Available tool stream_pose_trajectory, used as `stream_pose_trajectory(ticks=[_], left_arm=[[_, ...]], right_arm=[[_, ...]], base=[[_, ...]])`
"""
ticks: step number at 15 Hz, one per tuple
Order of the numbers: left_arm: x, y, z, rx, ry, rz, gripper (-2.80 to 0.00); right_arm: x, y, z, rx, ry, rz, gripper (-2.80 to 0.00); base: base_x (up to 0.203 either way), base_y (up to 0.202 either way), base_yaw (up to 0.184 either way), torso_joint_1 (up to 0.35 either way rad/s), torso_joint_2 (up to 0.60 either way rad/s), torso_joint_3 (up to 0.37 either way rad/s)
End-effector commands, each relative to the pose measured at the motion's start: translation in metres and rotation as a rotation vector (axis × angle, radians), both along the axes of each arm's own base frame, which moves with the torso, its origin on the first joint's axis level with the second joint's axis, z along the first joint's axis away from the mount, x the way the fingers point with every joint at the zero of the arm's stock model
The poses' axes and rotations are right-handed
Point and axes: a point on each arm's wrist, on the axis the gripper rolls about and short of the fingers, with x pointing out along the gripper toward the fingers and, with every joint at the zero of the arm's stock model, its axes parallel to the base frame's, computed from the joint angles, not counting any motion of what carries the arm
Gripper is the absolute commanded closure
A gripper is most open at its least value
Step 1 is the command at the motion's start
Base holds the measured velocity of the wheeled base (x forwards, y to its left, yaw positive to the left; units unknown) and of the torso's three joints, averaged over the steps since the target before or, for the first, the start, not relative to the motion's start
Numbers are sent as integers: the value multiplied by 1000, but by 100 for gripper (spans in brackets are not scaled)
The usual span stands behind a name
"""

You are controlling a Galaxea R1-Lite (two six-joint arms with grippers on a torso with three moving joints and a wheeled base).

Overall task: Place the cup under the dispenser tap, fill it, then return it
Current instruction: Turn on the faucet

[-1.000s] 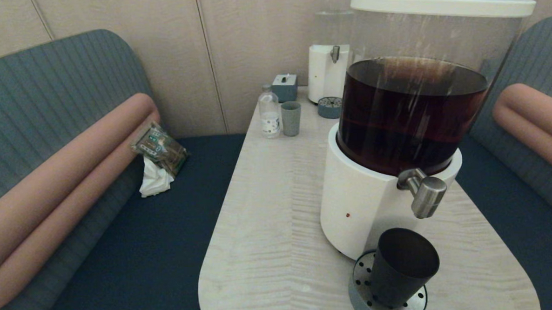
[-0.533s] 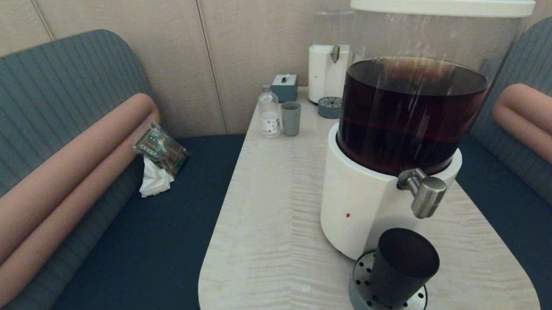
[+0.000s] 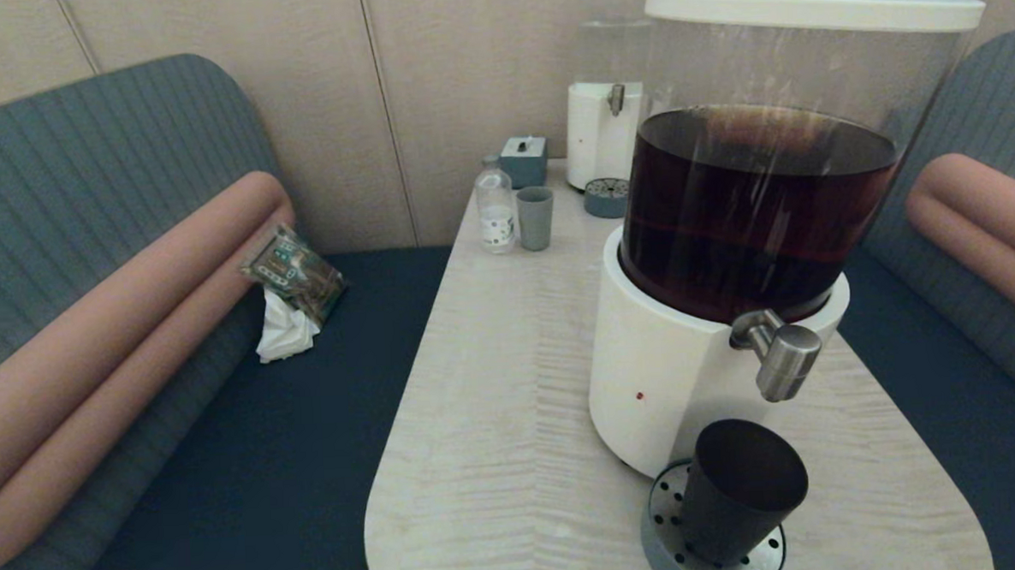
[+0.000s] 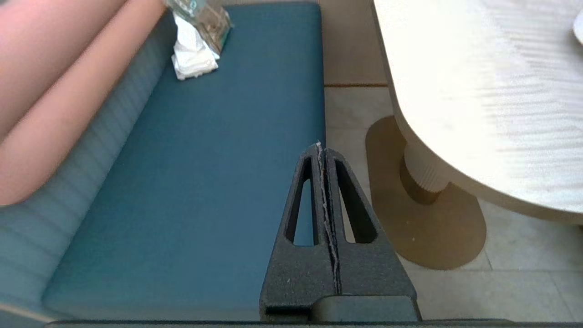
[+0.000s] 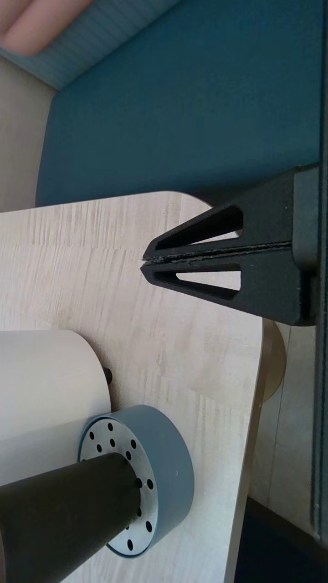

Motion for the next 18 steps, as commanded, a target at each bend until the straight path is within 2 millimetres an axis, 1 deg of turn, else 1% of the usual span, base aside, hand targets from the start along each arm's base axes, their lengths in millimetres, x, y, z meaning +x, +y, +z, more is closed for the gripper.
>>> stream_pose_trajectory(ticks=[1, 11, 14, 15, 16, 17, 18], left_arm=[[0, 0, -1, 1, 3, -1, 0], [0, 0, -1, 0, 4, -1, 0], [0, 0, -1, 0, 5, -1, 0], [0, 0, -1, 0, 5, 0, 0], [0, 0, -1, 0, 3, -1, 0], [0, 0, -1, 0, 3, -1, 0], [0, 0, -1, 0, 5, -1, 0]], right_arm=[[0, 0, -2, -2, 4, 0, 0], [0, 0, -2, -40, 5, -3, 0], [0, 0, 0, -7, -3, -7, 0], [-3, 0, 9, -5, -32, -18, 0], [-9, -1, 28, 4, -76, -29, 0], [-19, -1, 52, 16, -129, -34, 0], [-33, -1, 82, 28, -192, -34, 0]], base=[[0, 0, 0, 0, 0, 0], [0, 0, 0, 0, 0, 0], [0, 0, 0, 0, 0, 0], [0, 0, 0, 0, 0, 0], [0, 0, 0, 0, 0, 0], [0, 0, 0, 0, 0, 0], [0, 0, 0, 0, 0, 0]])
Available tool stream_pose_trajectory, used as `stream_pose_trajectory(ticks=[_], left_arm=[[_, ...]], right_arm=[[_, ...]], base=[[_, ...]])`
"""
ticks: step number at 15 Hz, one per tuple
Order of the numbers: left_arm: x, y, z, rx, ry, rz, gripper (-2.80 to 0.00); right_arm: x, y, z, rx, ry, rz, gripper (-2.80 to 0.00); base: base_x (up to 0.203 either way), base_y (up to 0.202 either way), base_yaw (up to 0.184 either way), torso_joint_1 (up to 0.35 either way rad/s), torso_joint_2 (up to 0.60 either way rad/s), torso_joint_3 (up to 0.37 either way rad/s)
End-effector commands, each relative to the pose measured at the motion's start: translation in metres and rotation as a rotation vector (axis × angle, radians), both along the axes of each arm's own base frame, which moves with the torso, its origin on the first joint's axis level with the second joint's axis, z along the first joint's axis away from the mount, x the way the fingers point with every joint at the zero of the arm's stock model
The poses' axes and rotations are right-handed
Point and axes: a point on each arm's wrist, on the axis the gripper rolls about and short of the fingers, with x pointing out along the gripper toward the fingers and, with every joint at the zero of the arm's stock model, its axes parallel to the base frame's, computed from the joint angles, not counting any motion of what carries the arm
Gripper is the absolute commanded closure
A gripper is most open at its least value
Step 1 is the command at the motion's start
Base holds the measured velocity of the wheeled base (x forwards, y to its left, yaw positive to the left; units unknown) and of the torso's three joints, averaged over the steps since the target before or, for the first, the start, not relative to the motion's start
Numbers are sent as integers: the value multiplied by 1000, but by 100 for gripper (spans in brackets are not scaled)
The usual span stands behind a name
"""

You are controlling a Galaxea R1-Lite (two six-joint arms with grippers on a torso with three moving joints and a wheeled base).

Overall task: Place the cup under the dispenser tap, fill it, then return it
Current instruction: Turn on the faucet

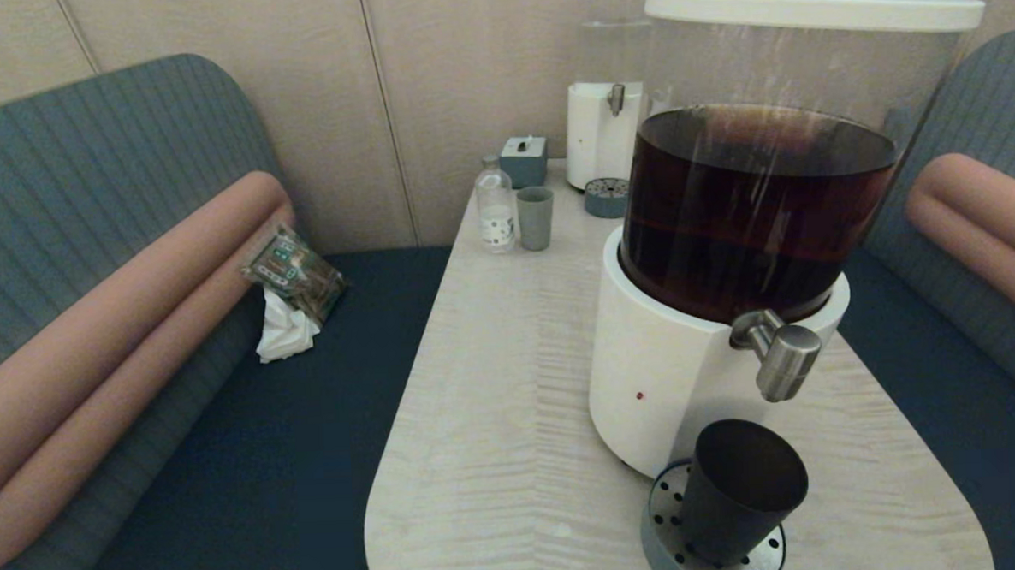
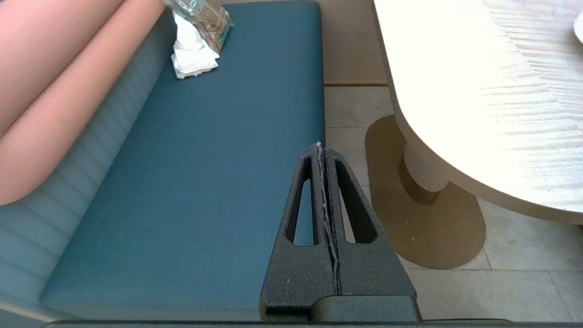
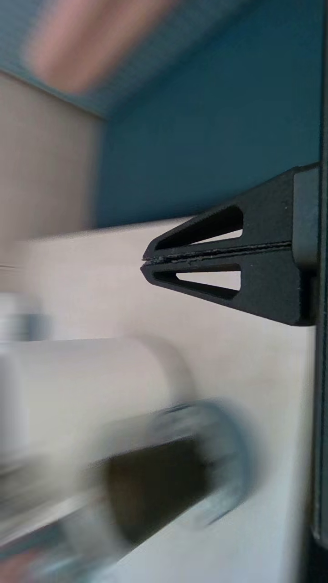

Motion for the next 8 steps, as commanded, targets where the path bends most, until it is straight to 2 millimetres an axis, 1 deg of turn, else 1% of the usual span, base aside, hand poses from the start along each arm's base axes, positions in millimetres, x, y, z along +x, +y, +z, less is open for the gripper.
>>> stream_pose_trajectory(ticks=[1, 2, 3, 4, 5, 6, 7, 8], left_arm=[[0, 0, 0, 0, 1, 0, 0], [0, 0, 0, 0, 1, 0, 0], [0, 0, 0, 0, 0, 0, 0], [0, 0, 0, 0, 0, 0, 0], [0, 0, 0, 0, 0, 0, 0], [0, 0, 0, 0, 0, 0, 0], [0, 0, 0, 0, 0, 0, 0], [0, 0, 0, 0, 1, 0, 0]], right_arm=[[-23, 0, 53, 6, -102, 6, 0], [-34, 1, 84, 9, -144, 15, 0], [-38, 1, 118, 13, -164, 23, 0], [-33, 1, 147, 16, -159, 30, 0], [-25, 1, 170, 17, -146, 39, 0], [-11, 2, 189, 17, -113, 52, 0], [7, 2, 202, 19, -64, 66, 0], [28, 2, 211, 24, -3, 78, 0]], base=[[0, 0, 0, 0, 0, 0], [0, 0, 0, 0, 0, 0], [0, 0, 0, 0, 0, 0], [0, 0, 0, 0, 0, 0], [0, 0, 0, 0, 0, 0], [0, 0, 0, 0, 0, 0], [0, 0, 0, 0, 0, 0], [0, 0, 0, 0, 0, 0]])
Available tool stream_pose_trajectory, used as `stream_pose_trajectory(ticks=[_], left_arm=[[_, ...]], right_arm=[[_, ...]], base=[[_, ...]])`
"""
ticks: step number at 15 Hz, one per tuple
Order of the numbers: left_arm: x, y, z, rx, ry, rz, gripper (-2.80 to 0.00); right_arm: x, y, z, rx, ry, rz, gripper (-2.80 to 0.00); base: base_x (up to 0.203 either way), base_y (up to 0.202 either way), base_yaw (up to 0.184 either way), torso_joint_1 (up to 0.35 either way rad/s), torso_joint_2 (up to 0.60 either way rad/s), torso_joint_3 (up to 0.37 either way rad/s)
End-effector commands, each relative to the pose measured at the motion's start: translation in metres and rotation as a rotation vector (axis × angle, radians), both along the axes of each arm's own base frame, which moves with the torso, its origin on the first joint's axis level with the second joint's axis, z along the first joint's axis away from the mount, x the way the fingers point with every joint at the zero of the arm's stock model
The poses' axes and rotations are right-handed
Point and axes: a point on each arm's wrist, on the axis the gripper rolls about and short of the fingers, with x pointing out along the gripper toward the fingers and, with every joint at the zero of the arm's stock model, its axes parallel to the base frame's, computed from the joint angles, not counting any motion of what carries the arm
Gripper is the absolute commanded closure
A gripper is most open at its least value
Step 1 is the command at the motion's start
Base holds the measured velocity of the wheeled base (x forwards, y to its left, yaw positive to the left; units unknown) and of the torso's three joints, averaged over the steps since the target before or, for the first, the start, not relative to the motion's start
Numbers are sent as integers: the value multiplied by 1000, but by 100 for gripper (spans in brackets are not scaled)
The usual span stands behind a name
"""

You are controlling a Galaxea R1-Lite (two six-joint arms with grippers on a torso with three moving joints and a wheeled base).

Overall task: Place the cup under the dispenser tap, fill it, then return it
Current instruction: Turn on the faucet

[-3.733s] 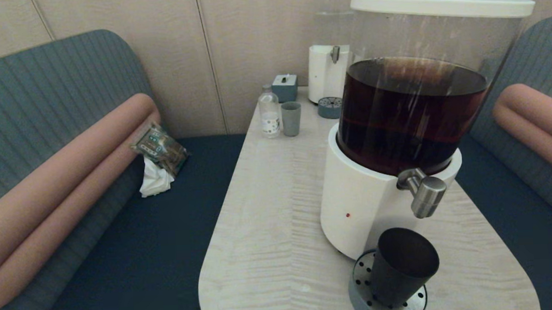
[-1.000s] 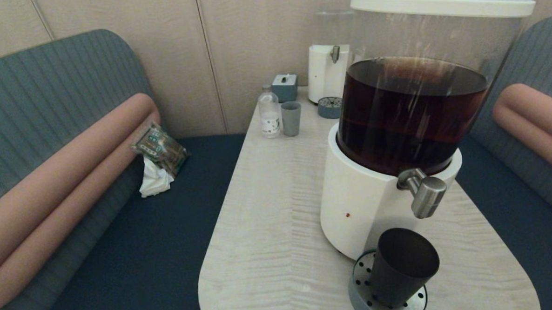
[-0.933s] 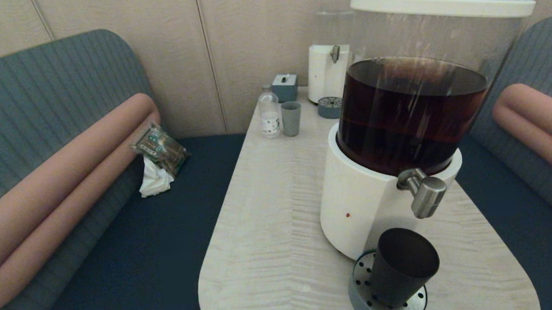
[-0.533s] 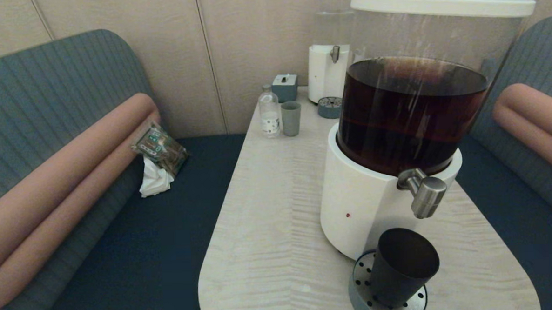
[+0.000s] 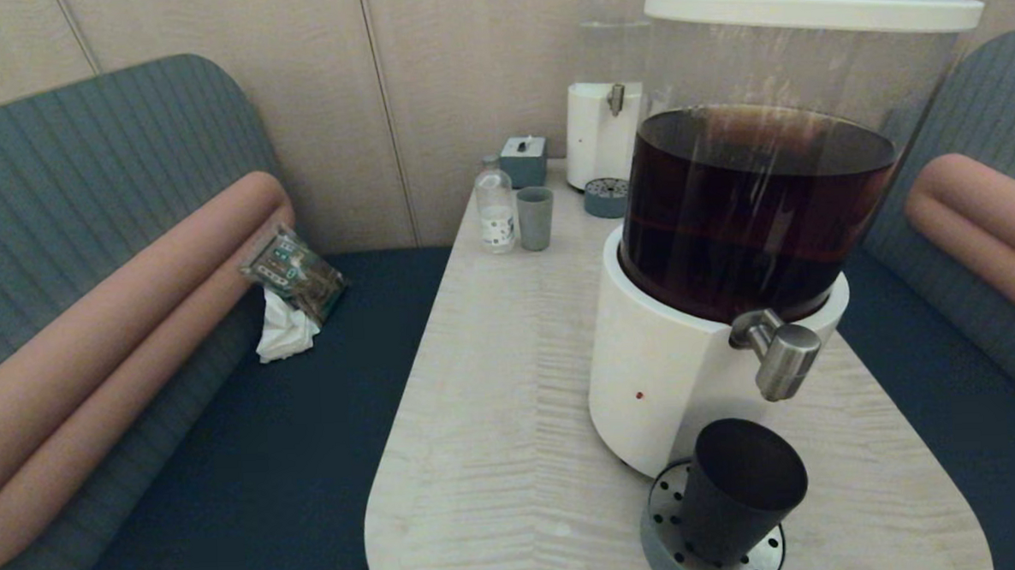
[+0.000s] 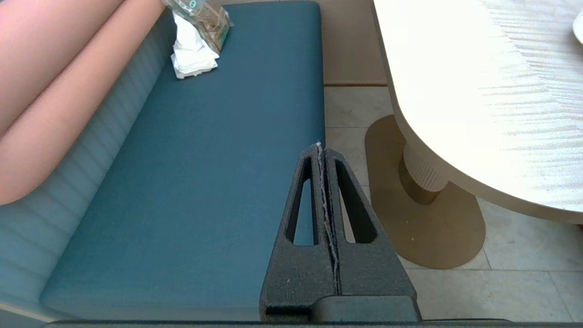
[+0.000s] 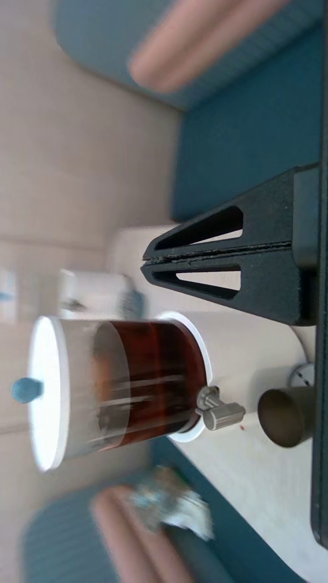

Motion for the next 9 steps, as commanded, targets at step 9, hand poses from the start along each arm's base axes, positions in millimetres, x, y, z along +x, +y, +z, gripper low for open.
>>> stream_pose_trajectory(ticks=[9], left_arm=[[0, 0, 0, 0, 1, 0, 0]], right_arm=[[184, 25, 6, 79, 647, 233, 0]], base=[[0, 0, 0, 0, 0, 0]])
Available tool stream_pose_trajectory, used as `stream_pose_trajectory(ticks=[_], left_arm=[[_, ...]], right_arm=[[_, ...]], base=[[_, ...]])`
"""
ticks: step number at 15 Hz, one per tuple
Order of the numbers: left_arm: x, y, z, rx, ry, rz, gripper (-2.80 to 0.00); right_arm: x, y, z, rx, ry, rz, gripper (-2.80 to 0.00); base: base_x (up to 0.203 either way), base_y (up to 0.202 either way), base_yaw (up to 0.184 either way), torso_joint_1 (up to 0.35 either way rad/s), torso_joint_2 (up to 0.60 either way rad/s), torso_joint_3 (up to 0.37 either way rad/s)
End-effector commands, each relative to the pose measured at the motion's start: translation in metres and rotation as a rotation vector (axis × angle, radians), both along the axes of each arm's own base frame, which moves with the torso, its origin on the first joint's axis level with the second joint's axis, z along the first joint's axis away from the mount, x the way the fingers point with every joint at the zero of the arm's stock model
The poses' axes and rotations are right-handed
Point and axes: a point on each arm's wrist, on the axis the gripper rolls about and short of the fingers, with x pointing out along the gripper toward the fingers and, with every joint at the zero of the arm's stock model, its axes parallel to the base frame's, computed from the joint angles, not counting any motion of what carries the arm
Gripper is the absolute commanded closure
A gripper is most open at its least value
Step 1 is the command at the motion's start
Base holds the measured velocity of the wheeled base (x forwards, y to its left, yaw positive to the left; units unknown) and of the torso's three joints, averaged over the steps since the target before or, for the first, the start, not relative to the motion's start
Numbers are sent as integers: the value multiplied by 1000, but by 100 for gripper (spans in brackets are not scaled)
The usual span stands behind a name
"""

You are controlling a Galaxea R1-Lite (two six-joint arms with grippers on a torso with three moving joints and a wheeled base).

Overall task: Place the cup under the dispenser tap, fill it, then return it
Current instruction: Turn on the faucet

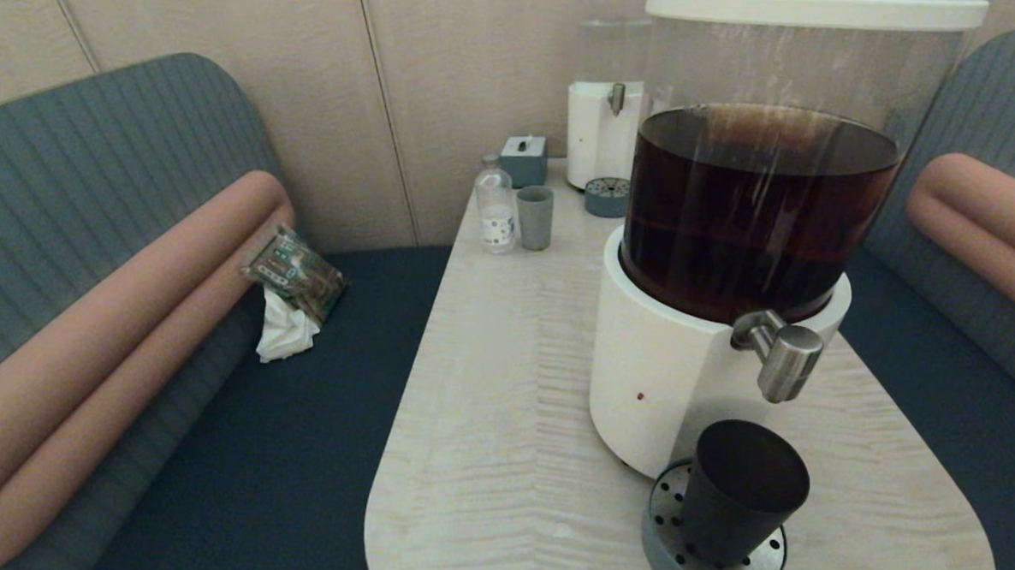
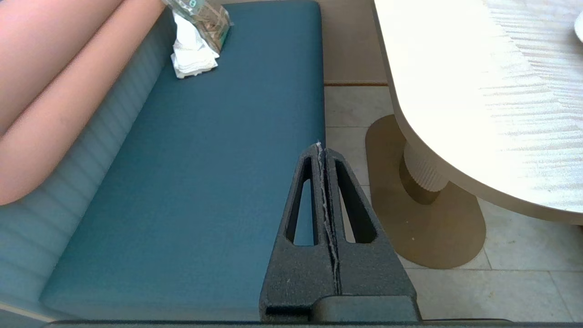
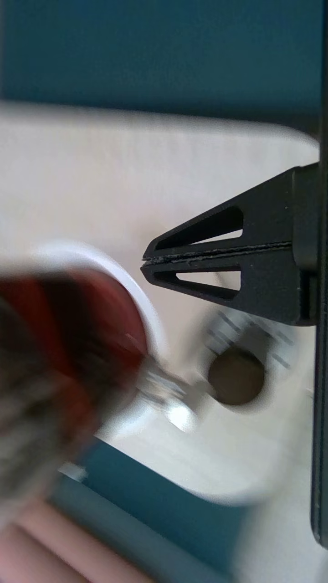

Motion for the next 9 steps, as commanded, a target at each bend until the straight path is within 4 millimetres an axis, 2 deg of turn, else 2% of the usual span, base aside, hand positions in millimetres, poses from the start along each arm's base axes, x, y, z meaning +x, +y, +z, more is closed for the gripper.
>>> stream_pose_trajectory(ticks=[1, 5, 9], left_arm=[[0, 0, 0, 0, 0, -1, 0], [0, 0, 0, 0, 1, -1, 0], [0, 0, 0, 0, 1, -1, 0]], right_arm=[[28, 15, -11, -7, 120, 82, 0], [40, 29, -21, 14, 205, 222, 0], [56, 35, -31, 25, 273, 273, 0]], base=[[0, 0, 0, 0, 0, 0], [0, 0, 0, 0, 0, 0], [0, 0, 0, 0, 0, 0]])
